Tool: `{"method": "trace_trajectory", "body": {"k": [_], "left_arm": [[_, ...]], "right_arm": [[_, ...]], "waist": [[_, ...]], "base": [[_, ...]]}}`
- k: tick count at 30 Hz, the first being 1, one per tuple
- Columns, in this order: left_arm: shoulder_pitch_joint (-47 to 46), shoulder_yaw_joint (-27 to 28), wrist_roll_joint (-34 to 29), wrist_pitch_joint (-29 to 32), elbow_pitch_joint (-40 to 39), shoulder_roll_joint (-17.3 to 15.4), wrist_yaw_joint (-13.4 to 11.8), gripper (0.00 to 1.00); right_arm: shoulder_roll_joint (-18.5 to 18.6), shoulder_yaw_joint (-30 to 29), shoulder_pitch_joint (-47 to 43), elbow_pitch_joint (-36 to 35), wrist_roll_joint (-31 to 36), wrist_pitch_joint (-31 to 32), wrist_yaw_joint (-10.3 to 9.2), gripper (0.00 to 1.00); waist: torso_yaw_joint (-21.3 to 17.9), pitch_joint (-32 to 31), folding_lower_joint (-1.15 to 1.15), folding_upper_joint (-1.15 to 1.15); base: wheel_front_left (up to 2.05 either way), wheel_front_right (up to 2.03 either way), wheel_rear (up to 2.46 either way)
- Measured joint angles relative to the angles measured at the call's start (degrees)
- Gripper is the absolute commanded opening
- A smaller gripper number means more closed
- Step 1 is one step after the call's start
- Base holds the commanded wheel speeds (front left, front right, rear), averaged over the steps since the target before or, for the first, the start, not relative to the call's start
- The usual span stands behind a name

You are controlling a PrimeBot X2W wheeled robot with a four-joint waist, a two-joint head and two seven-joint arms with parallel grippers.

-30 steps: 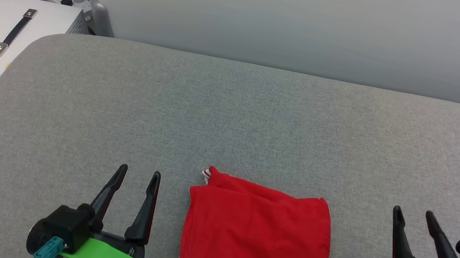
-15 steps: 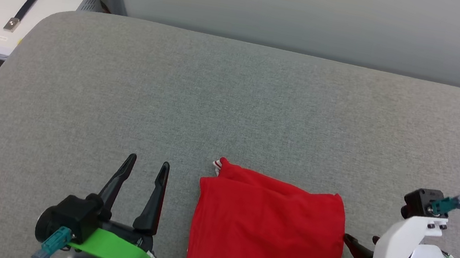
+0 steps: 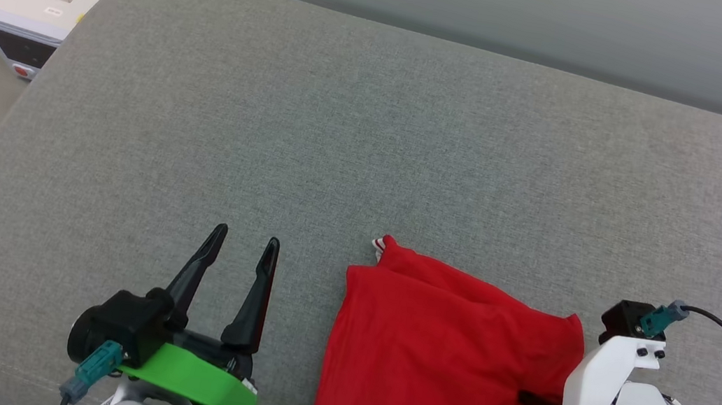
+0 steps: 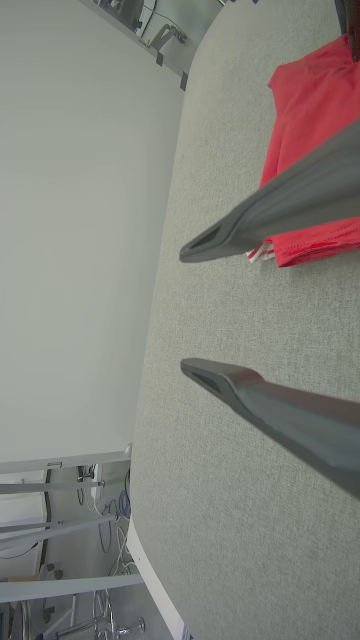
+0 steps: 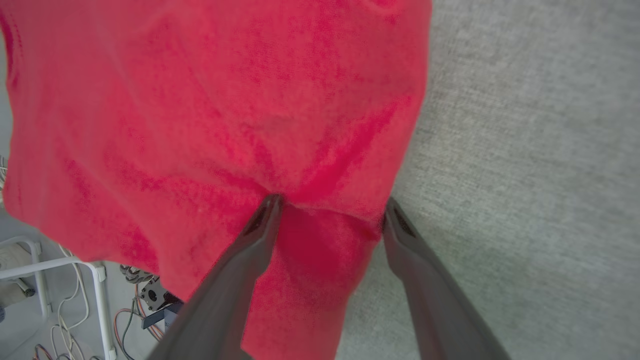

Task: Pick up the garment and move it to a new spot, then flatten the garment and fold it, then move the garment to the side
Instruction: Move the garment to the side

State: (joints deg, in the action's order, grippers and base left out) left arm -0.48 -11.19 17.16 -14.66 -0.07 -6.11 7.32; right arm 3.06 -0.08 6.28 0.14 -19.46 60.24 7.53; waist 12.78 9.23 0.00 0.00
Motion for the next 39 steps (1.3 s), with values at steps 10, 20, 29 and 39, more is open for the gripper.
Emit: {"method": "trace_trajectory", "body": {"k": [10, 20, 29, 39], "left_arm": [[-0.82, -0.26, 0.0, 0.0, 0.05, 0.26, 0.0, 1.0], [-0.77, -0.45, 0.67, 0.0, 0.59, 0.31, 0.0, 1.0], [-1.64, -3.32, 0.99, 0.0, 0.22, -0.27, 0.0, 1.0], [-6.64, -5.9, -0.66, -0.01, -2.45, -2.87, 0.0, 1.0]], "right_arm": [[0.59, 3.78, 1.31, 4.86, 0.9, -1.98, -0.01, 0.0], [3.96, 8.38, 2.58, 4.15, 2.79, -6.5, 0.07, 0.0], [20.73, 14.91, 7.17, -1.3, 3.93, -8.66, 0.05, 0.0], [40.95, 20.67, 15.73, -1.4, 2.34, -16.28, 0.05, 0.0]], "waist": [[1.32, 1.59, 0.0, 0.0], [-0.83, 0.66, 0.0, 0.0], [-6.88, 1.43, 0.0, 0.0], [-15.85, 5.82, 0.0, 0.0]], "base": [[0.0, 0.0, 0.0], [0.0, 0.0, 0.0], [0.0, 0.0, 0.0], [0.0, 0.0, 0.0]]}}
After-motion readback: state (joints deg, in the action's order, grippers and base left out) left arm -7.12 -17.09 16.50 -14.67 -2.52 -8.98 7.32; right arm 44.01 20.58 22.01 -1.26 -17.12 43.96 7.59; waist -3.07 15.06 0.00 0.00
